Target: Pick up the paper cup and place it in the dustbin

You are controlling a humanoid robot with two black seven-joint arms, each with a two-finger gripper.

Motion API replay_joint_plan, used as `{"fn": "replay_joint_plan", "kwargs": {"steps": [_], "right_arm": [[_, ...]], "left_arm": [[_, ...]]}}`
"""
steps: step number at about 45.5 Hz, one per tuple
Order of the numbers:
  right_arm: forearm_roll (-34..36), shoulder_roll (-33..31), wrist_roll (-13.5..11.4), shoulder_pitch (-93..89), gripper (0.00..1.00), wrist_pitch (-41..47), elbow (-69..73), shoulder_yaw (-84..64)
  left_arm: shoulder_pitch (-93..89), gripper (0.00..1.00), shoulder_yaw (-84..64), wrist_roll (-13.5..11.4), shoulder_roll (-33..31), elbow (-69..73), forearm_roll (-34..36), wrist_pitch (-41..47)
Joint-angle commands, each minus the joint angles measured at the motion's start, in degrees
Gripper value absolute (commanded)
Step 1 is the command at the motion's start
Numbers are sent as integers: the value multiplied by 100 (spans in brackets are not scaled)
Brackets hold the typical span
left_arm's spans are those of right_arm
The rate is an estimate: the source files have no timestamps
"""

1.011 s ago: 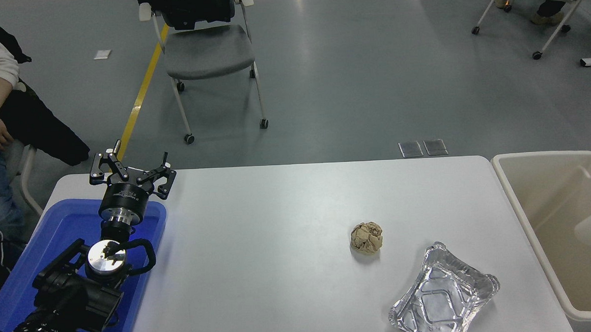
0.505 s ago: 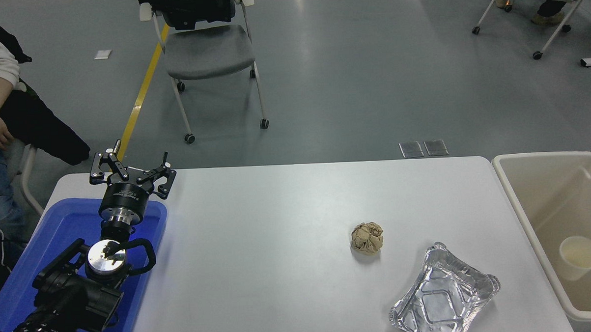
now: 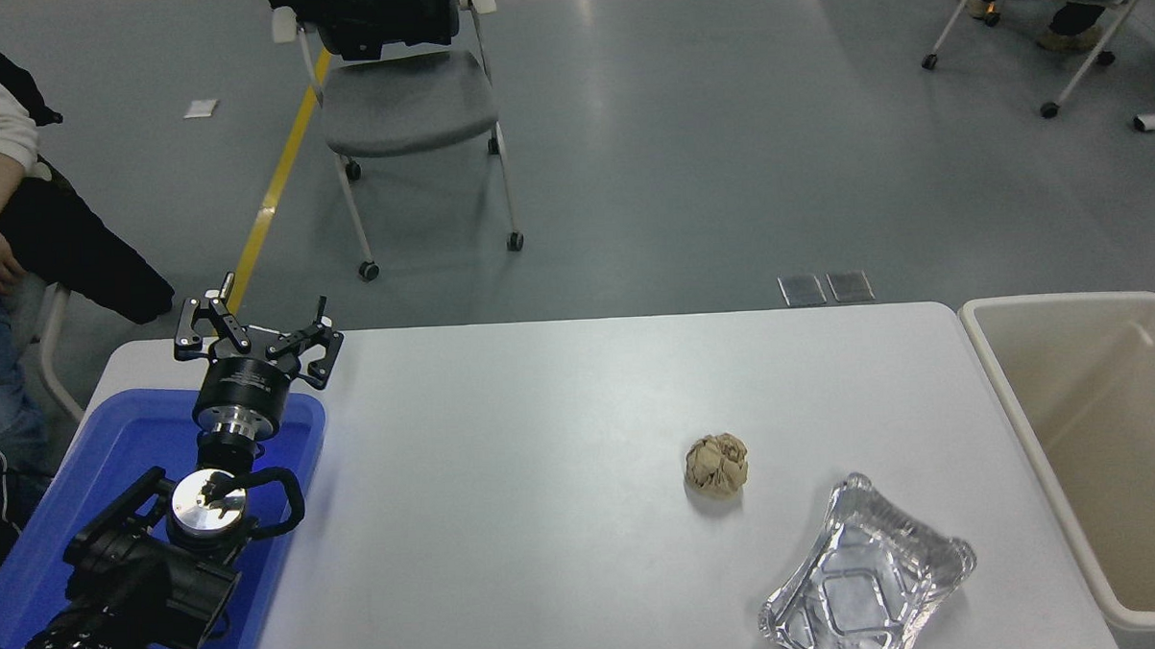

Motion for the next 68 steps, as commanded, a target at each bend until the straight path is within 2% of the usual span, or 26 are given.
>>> {"fn": "replay_joint_plan", "kwargs": {"steps": [1,17,23,30,41,51,59,68], "right_arm": [[1,-119,1,1767,100,130,553,-1427],[19,1664,1,3147,100,192,588,-3062],[28,2183,-8,3595,100,630,877,-3344],[28,2368,-8,4351,100,1606,1817,-3545],[28,2650,-8,5362,100,2089,3074,-4179],[28,2448,-8,6259,100,3969,4182,-4196],[317,2351,-17,6804,100,3980,4859,-4205],[915,2421,-17,6778,100,3980,4965,-4188]], "left_arm": [[-3,99,0,2,-5,0,-2,0],[-3,99,0,2,4,0,-2,0],[-3,99,0,2,-5,0,-2,0],[-3,99,0,2,4,0,-2,9],[-3,99,0,2,4,0,-2,0],[-3,99,0,2,4,0,-2,0],[5,99,0,2,4,0,-2,0],[5,99,0,2,4,0,-2,0]]}}
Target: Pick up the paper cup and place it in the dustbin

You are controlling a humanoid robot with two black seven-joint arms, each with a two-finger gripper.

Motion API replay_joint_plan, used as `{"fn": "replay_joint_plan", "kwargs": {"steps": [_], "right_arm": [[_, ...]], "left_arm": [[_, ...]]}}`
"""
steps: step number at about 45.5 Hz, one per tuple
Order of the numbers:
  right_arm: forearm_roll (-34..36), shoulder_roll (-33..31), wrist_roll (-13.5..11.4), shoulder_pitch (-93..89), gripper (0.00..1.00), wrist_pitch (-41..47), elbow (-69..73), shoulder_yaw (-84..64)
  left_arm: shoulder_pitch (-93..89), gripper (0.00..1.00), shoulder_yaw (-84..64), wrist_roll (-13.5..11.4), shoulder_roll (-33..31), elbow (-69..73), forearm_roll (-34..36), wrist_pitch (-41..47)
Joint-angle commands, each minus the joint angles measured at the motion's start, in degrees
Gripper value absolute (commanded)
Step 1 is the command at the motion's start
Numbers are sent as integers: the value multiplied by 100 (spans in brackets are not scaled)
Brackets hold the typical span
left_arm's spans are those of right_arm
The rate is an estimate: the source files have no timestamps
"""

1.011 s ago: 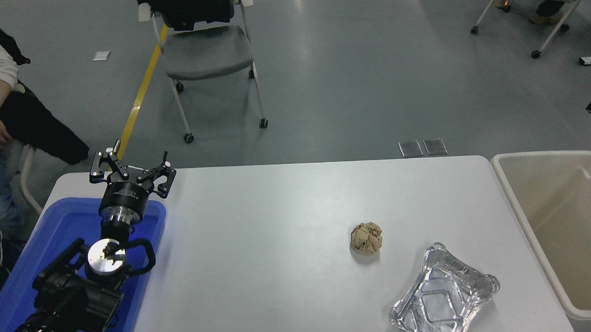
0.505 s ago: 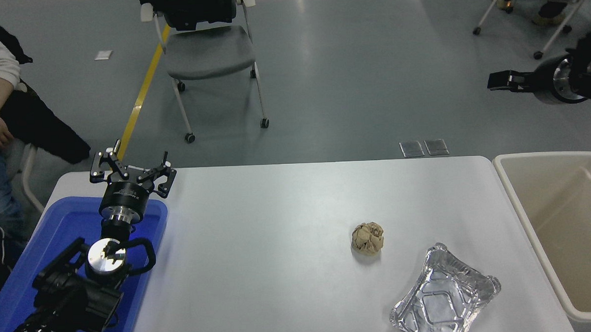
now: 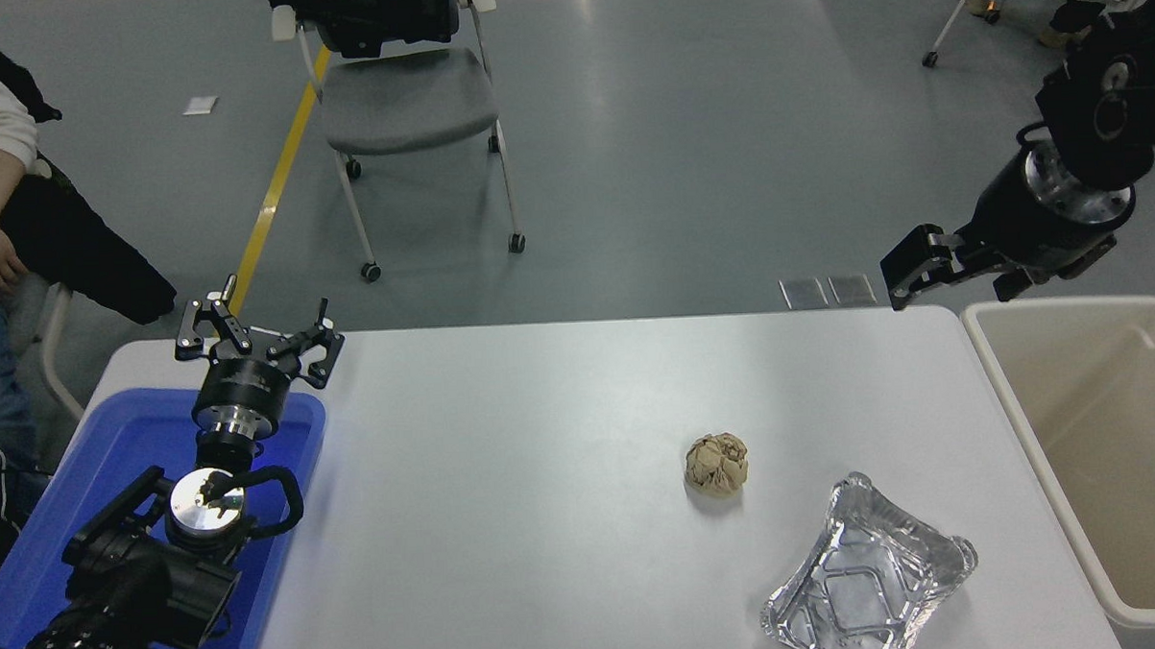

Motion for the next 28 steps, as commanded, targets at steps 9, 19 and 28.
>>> {"fn": "replay_joint_plan", "kwargs": {"steps": [9,19,28], "right_arm": [[884,277,-13,-123,100,269,160,-47],[813,364,-22,-194,100,269,37,-48],[787,417,-22,-202,100,269,-25,-48]], "left_arm": [[2,99,0,-1,1,1,0,-1],[-7,99,0,-1,1,1,0,-1],[-7,99,0,-1,1,1,0,-1]]}}
